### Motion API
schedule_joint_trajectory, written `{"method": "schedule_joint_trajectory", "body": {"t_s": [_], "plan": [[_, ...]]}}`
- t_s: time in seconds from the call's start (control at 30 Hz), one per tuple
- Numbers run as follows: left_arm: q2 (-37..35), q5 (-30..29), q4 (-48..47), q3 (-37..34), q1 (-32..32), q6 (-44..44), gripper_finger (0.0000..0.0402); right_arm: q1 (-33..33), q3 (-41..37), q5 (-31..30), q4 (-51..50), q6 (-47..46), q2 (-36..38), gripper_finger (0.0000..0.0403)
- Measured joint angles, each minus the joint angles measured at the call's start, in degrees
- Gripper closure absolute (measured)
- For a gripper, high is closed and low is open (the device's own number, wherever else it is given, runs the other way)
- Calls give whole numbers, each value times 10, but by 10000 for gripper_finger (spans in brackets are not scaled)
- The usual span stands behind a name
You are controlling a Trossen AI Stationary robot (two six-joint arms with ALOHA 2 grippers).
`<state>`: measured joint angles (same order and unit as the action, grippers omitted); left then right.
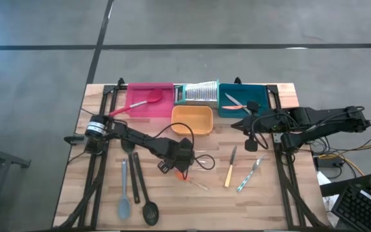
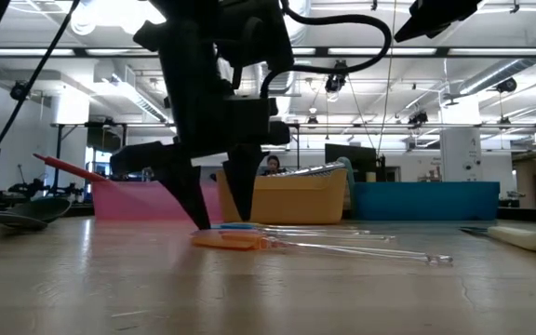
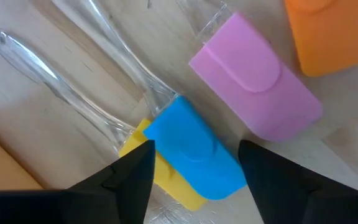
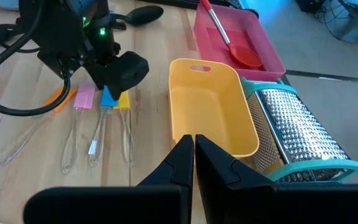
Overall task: Pick & Place Kitchen Items
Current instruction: Put the blue spatula into the yellow bin
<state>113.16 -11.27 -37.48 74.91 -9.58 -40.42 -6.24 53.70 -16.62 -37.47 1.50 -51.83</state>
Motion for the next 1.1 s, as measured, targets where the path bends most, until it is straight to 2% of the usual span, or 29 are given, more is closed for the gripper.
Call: {"method": "schedule_joint_trajectory", "body": {"t_s": [0.17, 0.53, 0.83, 1.1], "plan": [[1, 1, -2, 0, 2, -1, 222, 0, -1, 0, 0, 0, 0, 394], [1, -8, -5, -2, 4, -4, 388, 0, -4, 0, 0, 0, 0, 394], [0, -8, 0, -1, 5, 15, 397, 0, -4, 0, 0, 0, 0, 394], [-5, -15, -5, -1, -6, -5, 348, 0, -4, 0, 0, 0, 0, 394]]}}
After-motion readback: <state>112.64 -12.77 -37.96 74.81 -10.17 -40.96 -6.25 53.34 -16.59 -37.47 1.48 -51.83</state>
